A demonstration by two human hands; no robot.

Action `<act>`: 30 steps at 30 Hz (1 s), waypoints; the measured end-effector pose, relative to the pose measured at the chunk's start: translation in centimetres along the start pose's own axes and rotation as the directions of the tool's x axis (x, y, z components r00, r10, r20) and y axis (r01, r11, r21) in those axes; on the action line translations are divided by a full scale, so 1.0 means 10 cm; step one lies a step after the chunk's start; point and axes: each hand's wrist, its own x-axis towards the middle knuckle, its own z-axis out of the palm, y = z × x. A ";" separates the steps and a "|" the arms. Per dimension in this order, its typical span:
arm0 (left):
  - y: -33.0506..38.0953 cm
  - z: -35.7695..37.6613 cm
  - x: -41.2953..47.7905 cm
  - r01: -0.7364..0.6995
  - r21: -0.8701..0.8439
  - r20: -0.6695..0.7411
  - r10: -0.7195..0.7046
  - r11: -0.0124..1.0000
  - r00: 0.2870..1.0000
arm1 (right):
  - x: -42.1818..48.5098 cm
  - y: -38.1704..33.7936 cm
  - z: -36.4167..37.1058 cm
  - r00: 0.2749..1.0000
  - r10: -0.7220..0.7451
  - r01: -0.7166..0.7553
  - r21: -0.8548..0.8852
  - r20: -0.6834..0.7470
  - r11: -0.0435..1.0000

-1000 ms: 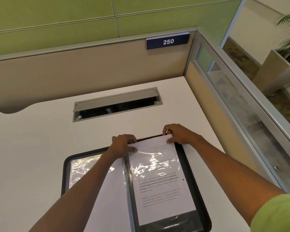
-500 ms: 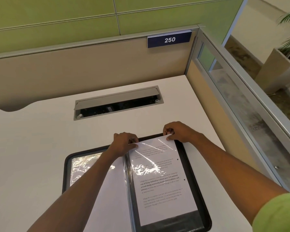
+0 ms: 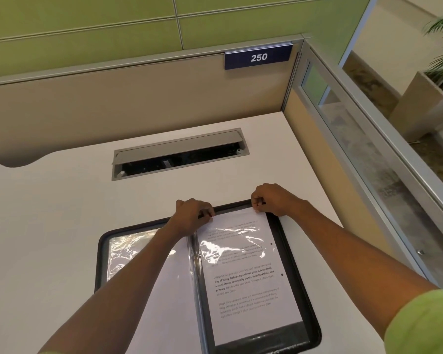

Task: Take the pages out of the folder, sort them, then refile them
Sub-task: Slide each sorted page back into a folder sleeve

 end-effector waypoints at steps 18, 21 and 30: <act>0.19 0.06 -0.03 -0.063 -0.015 0.048 0.064 0.998 0.997 | -0.08 0.01 0.09 0.993 -0.115 0.115 -0.007 0.000 0.993; 0.20 0.07 -0.04 -0.061 0.003 0.030 0.061 0.998 0.998 | -0.07 0.02 0.11 0.997 -0.071 0.071 -0.034 0.012 0.997; 0.26 0.13 -0.05 -0.023 0.052 -0.012 0.024 0.998 1.000 | -0.07 -0.01 0.14 1.000 0.000 0.000 -0.033 -0.019 0.999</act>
